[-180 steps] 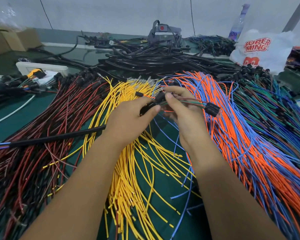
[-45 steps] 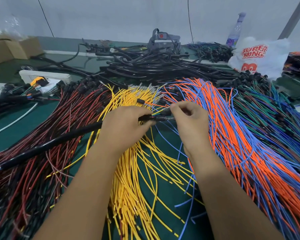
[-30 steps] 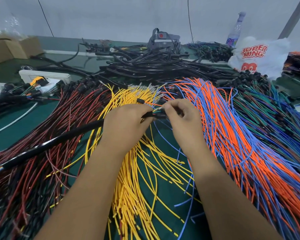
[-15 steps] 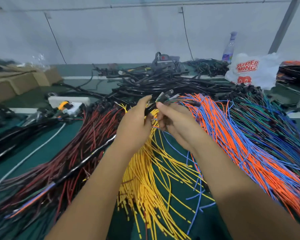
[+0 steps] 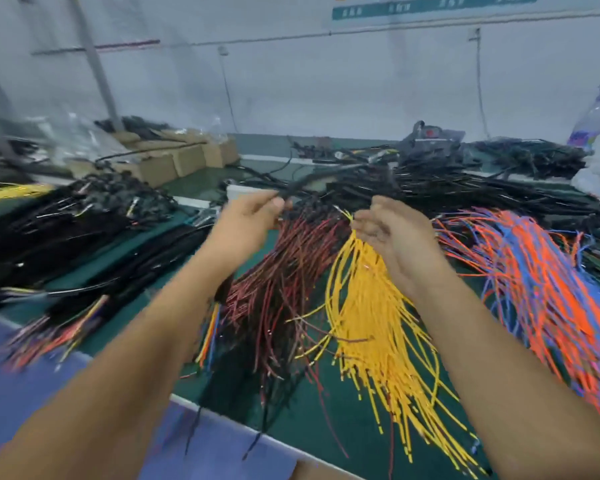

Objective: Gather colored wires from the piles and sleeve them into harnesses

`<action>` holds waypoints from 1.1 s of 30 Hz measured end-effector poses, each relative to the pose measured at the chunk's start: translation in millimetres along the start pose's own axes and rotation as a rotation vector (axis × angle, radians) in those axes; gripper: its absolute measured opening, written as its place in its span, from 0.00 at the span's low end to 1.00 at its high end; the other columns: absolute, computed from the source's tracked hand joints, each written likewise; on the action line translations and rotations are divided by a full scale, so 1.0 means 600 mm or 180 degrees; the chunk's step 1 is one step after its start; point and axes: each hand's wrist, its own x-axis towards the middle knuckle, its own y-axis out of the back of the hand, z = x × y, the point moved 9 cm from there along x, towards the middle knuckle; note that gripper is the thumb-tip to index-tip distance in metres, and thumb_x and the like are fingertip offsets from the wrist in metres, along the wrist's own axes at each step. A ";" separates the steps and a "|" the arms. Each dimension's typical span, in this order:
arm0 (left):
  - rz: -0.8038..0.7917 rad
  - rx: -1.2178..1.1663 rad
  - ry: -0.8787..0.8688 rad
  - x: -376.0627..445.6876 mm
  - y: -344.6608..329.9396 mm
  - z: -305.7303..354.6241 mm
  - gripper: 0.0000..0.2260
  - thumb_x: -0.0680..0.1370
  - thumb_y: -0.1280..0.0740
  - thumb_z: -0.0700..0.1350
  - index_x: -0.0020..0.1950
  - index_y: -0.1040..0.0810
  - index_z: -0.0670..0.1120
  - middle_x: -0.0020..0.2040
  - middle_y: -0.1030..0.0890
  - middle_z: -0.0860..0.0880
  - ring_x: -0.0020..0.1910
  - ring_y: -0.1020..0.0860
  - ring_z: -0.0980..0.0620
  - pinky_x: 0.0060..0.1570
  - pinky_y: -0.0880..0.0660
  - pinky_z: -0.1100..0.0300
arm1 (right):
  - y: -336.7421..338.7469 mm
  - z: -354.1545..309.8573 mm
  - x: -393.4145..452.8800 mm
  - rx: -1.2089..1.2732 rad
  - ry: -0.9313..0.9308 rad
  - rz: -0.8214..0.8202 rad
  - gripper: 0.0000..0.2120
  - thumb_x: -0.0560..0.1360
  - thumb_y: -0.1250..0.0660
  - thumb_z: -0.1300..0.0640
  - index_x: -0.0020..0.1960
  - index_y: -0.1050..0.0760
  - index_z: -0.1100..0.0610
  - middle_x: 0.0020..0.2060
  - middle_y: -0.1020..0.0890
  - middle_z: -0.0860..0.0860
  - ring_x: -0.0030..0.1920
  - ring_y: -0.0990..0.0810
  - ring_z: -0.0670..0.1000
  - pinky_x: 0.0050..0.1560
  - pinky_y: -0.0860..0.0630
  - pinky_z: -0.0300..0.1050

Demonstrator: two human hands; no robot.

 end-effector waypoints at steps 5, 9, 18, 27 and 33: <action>0.1022 0.1328 -0.0532 0.048 0.190 0.046 0.11 0.81 0.39 0.46 0.59 0.21 0.46 0.42 0.19 0.42 0.35 0.26 0.58 0.34 0.32 0.64 | -0.055 0.065 -0.010 -0.0470 -0.0223 -0.0780 0.14 0.78 0.34 0.59 0.63 0.26 0.59 0.40 0.15 0.56 0.40 0.15 0.54 0.39 0.20 0.41; 0.0970 0.3475 0.0202 0.085 0.264 -0.026 0.26 0.78 0.37 0.58 0.74 0.39 0.56 0.69 0.36 0.36 0.67 0.34 0.36 0.65 0.37 0.37 | -0.033 0.074 -0.012 -0.0754 -0.0337 -0.0824 0.11 0.79 0.34 0.54 0.60 0.23 0.55 0.40 0.15 0.54 0.40 0.15 0.54 0.39 0.21 0.42; -0.0194 0.2492 0.0812 0.079 -0.012 -0.168 0.18 0.81 0.41 0.52 0.70 0.29 0.51 0.69 0.31 0.41 0.69 0.34 0.40 0.68 0.37 0.46 | 0.088 0.109 -0.051 -0.2418 -0.0748 -0.1054 0.10 0.78 0.34 0.57 0.57 0.21 0.45 0.59 0.21 0.45 0.61 0.24 0.47 0.66 0.29 0.45; 0.1003 0.2169 0.0789 0.051 -0.046 -0.205 0.10 0.78 0.36 0.50 0.55 0.20 0.49 0.54 0.20 0.42 0.55 0.24 0.40 0.54 0.26 0.50 | 0.091 0.103 -0.053 -0.2416 -0.0668 -0.1192 0.10 0.80 0.36 0.53 0.58 0.22 0.45 0.57 0.22 0.40 0.57 0.26 0.37 0.55 0.31 0.33; 0.1735 0.2226 0.0597 0.025 -0.028 -0.161 0.06 0.78 0.34 0.49 0.49 0.20 0.49 0.58 0.28 0.42 0.60 0.34 0.38 0.56 0.32 0.47 | 0.089 0.101 -0.057 -0.2551 -0.0533 -0.1324 0.10 0.80 0.38 0.52 0.59 0.22 0.44 0.54 0.22 0.36 0.52 0.26 0.31 0.45 0.31 0.27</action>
